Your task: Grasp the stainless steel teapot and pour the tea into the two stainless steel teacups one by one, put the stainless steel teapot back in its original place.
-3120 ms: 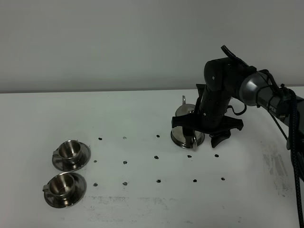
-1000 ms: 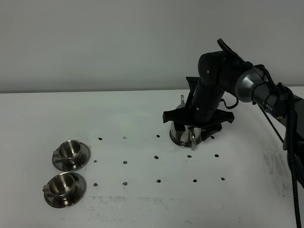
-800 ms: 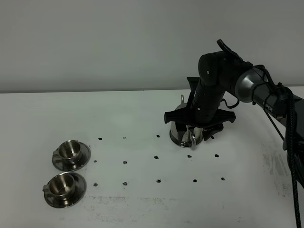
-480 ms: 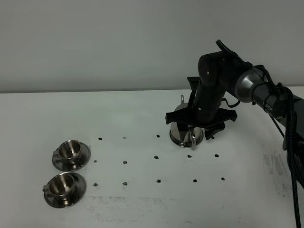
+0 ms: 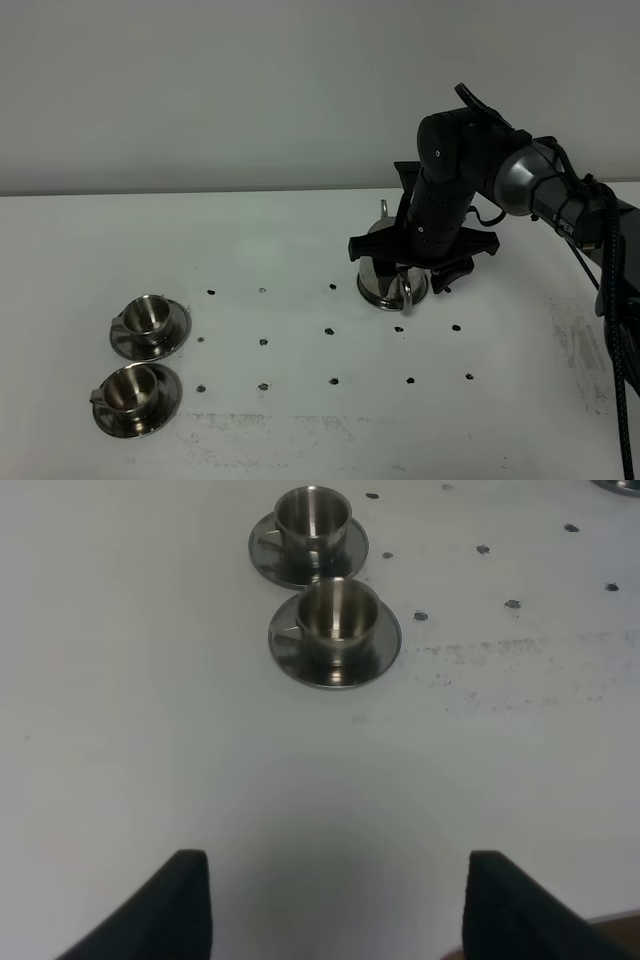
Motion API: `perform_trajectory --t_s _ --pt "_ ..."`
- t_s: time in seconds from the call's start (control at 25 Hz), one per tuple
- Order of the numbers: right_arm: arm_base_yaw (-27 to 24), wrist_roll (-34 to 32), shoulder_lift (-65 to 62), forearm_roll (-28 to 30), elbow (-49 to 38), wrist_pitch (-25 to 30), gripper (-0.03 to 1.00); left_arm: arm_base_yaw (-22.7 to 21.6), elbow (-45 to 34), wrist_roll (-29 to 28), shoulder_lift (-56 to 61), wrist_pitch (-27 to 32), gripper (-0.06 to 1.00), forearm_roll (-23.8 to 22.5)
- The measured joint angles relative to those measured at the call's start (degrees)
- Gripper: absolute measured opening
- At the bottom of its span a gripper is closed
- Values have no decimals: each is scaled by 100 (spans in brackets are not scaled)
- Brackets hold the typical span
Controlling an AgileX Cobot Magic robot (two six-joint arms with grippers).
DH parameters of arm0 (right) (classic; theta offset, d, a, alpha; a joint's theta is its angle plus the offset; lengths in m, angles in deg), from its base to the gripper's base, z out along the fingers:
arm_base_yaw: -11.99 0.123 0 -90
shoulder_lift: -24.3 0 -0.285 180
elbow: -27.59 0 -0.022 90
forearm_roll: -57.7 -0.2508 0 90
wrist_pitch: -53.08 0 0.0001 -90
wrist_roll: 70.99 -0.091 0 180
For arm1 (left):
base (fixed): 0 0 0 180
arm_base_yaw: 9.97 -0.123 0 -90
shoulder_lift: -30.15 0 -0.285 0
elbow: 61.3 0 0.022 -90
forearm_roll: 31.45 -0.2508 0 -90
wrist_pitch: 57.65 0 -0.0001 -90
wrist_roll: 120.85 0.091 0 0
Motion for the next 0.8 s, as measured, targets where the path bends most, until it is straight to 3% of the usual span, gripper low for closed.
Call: perform_trajectory --t_s 0.8 --pt "-93 80 0 130 0 0 59 0 0 0 0 0 54 0"
